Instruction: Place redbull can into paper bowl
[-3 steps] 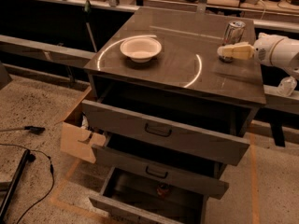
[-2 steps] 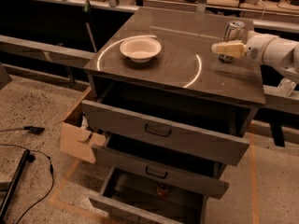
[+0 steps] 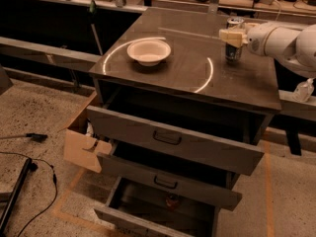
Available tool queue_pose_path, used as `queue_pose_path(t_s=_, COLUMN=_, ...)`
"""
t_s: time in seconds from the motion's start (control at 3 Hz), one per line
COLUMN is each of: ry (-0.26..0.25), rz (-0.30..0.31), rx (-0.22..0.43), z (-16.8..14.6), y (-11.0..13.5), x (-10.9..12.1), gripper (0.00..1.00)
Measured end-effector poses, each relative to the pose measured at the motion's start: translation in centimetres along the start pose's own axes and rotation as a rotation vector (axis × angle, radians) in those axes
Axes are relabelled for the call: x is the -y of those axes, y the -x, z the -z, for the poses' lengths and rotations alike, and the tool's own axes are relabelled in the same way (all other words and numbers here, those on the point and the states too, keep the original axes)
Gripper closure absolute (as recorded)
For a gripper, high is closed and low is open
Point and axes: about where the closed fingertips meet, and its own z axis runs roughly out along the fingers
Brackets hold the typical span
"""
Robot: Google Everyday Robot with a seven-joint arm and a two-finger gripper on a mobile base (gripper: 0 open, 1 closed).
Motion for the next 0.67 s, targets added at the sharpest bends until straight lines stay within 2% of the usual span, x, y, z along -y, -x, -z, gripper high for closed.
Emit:
queue_pose_path(t_s=0.33, ry=0.042, rz=0.016, rx=0.006, z=-1.5, y=2.8, x=-2.5, gripper=0.90)
queue_pose_path(t_s=0.67, ry=0.088, rz=-0.003, rx=0.024, z=-3.5, y=5.1, x=-5.3, gripper=1.00)
